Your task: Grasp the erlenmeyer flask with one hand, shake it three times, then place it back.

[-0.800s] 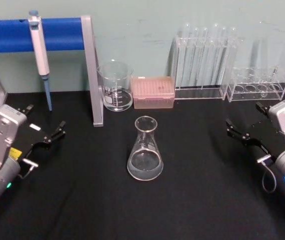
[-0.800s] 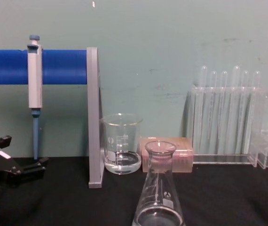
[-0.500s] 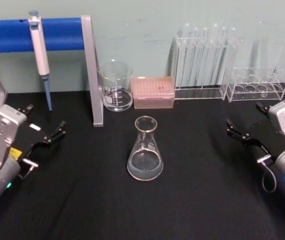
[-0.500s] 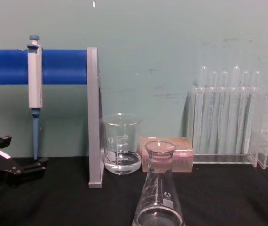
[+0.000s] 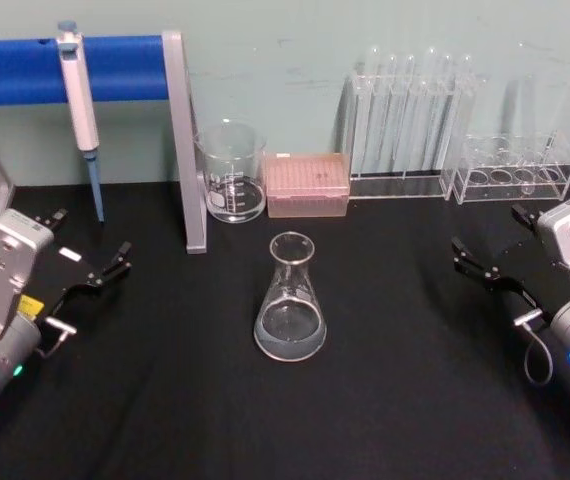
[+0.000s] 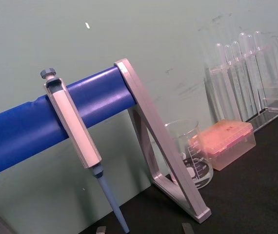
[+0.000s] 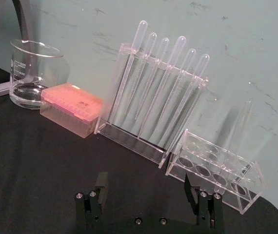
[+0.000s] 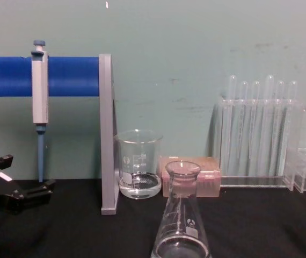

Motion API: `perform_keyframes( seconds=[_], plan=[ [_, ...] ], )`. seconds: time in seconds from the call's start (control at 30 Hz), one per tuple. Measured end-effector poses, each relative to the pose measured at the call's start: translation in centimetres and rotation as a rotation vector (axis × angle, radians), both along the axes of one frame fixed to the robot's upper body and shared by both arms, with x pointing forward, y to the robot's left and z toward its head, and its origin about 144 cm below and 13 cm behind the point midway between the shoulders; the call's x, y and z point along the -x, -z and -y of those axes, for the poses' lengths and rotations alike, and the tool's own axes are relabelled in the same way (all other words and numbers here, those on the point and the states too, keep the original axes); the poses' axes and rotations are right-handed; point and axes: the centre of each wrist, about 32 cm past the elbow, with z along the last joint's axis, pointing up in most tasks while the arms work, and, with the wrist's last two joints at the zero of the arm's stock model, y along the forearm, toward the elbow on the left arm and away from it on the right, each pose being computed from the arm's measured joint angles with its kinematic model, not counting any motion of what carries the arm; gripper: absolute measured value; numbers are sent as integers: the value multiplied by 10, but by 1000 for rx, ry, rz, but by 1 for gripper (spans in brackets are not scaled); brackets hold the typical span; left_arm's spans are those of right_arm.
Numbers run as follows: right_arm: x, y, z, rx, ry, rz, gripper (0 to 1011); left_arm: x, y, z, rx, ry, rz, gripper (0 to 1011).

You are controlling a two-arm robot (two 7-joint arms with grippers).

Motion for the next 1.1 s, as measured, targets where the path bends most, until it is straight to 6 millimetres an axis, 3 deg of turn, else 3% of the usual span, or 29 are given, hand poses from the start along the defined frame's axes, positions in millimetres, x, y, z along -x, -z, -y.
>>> perform_keyframes(
  seconds=[0.33, 0.73, 1.1],
  plan=[
    [0, -1, 1, -9, -13, -6, 1000, 0, 0, 0, 0, 0, 0, 1001],
    [5, -12, 3, -151, -149, -86, 1000, 0, 0, 0, 0, 0, 0, 1001],
    [8, -14, -15, -239, -300, -162, 1000, 0, 0, 0, 0, 0, 0, 1001]
  ],
)
